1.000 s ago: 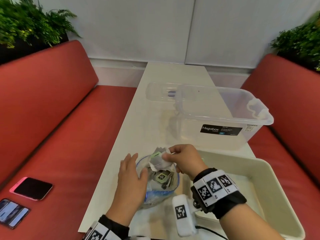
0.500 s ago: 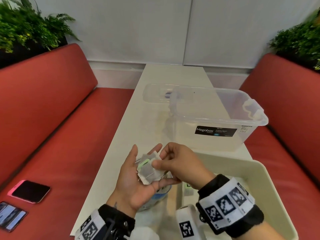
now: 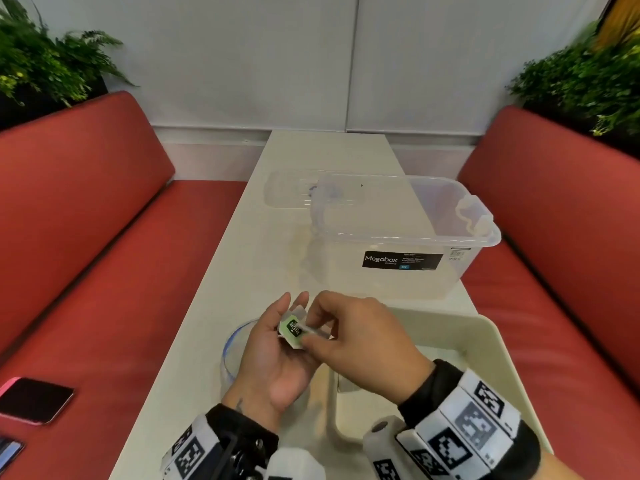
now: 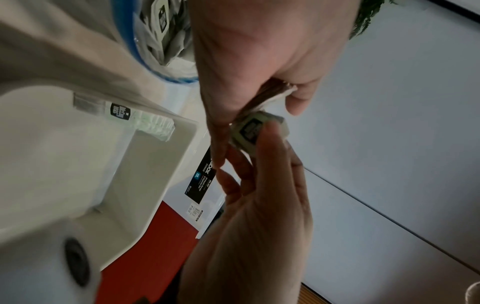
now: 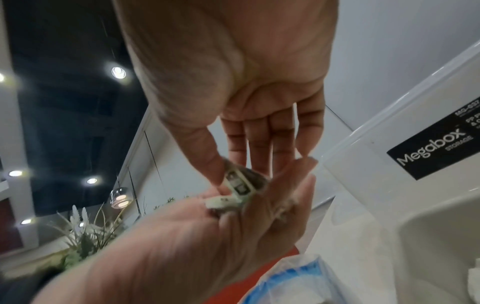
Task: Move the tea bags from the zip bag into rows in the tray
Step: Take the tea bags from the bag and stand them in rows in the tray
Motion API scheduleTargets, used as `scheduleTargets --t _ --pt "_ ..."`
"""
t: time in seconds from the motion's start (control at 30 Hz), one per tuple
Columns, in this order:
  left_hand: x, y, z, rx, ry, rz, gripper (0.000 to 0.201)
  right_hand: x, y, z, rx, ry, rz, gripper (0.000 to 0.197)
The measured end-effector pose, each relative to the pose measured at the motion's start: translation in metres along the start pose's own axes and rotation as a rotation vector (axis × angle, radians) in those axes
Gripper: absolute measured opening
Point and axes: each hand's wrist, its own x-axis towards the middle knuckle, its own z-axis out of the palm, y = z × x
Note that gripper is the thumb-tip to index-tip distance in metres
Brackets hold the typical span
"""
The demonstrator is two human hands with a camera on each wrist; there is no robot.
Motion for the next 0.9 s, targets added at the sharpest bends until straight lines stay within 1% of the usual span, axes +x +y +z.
scheduleTargets --t 0.07,0.13,0.2,0.3,0.4,0.5,0.57,0.7,0.8,0.9 --pt "0.002 -0.003 0.0 0.047 0.0 0.02 0.023 0.003 0.008 -0.011 0.047 0.008 0.022 0.013" --pt "0.003 -0.005 -0.002 0.084 0.016 0.034 0.021 0.01 0.017 -0.025 0.096 0.019 0.039 0.008" --pt "0.005 -0.007 -0.004 0.11 0.026 0.045 0.026 0.018 0.027 -0.04 0.157 0.021 0.059 0.005" --pt "0.004 -0.009 -0.006 0.221 -0.011 0.051 0.032 0.027 0.043 -0.058 0.238 -0.002 0.124 0.013" --pt "0.005 -0.01 -0.008 0.449 -0.062 0.043 0.033 0.033 0.054 -0.067 0.158 -0.037 0.129 0.015" --pt "0.007 -0.012 -0.006 0.719 -0.107 0.06 0.042 0.037 0.06 -0.07 0.138 -0.07 0.146 0.02" --pt "0.008 -0.014 -0.003 0.852 -0.143 0.062 0.043 0.038 0.063 -0.07 0.122 -0.096 0.154 0.02" --pt "0.006 -0.019 0.007 0.994 -0.207 0.028 0.048 0.036 0.065 -0.067 0.02 -0.133 0.128 0.016" --pt "0.008 -0.019 0.009 1.04 -0.209 0.007 0.05 0.035 0.067 -0.066 0.001 -0.129 0.118 0.013" --pt "0.011 -0.02 0.009 1.097 -0.203 -0.024 0.052 0.035 0.071 -0.068 -0.015 -0.169 0.117 0.013"
